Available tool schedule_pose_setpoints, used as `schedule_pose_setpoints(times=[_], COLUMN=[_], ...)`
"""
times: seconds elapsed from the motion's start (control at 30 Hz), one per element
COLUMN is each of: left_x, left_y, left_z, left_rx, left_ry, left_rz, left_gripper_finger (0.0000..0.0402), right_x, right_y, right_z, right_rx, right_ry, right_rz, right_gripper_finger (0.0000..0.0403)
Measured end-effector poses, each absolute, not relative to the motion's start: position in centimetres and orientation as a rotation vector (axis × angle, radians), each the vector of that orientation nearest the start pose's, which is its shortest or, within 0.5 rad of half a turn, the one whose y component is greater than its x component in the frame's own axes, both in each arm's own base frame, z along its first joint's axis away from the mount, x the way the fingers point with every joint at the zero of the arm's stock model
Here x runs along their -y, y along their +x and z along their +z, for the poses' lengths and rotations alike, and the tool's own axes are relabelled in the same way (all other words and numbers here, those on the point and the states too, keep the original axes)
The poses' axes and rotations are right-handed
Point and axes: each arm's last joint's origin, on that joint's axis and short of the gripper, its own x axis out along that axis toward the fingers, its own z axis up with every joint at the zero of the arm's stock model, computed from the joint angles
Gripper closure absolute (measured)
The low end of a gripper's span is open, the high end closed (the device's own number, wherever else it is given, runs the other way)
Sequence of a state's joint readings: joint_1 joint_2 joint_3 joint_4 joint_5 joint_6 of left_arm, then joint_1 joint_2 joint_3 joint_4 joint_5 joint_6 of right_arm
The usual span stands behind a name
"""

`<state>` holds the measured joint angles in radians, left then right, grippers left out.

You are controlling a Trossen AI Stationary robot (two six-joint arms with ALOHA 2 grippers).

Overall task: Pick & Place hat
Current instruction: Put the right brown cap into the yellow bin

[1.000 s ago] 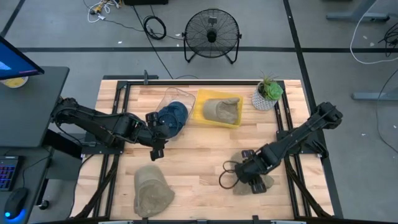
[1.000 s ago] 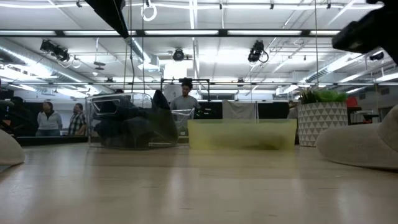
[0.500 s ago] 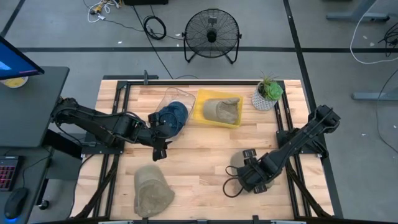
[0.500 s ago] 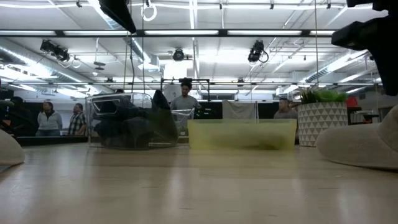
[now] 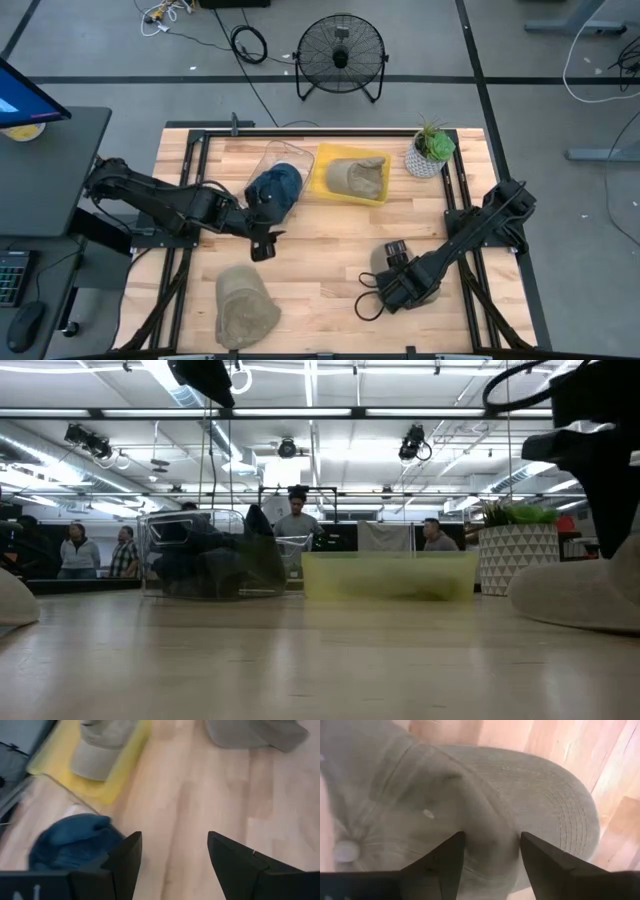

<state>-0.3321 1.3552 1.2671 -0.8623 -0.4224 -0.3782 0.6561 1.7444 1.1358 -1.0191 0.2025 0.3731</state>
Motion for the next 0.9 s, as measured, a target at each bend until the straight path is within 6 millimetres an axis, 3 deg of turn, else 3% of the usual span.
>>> schedule_pose_setpoints(times=[0.13,0.4,0.6,0.73,0.9], left_x=[9.1,12.8,14.5,15.8,16.4], left_y=[26.6,27.0,25.9,25.0,24.5], left_z=[30.9,28.7,28.6,28.5,28.5], left_rx=[-0.902,-1.0,-1.014,-1.034,-1.034], left_ry=[-0.004,0.03,-0.033,-0.043,-0.045], left_rz=[0.172,0.006,0.007,-0.008,-0.024], left_gripper_finger=[0.017,0.017,0.017,0.017,0.017], right_x=[-17.5,-17.2,-17.1,-16.7,-15.3], right_y=[24.0,24.3,24.1,24.5,25.4], right_z=[17.2,17.2,18.2,20.4,23.7], right_rx=[-1.507,-1.506,-1.515,-1.511,-1.44], right_ry=[-0.376,-0.324,-0.339,-0.379,-0.613], right_rz=[0.045,-0.001,0.029,-0.028,-0.17], right_gripper_finger=[0.024,0.039,0.039,0.0396,0.0399])
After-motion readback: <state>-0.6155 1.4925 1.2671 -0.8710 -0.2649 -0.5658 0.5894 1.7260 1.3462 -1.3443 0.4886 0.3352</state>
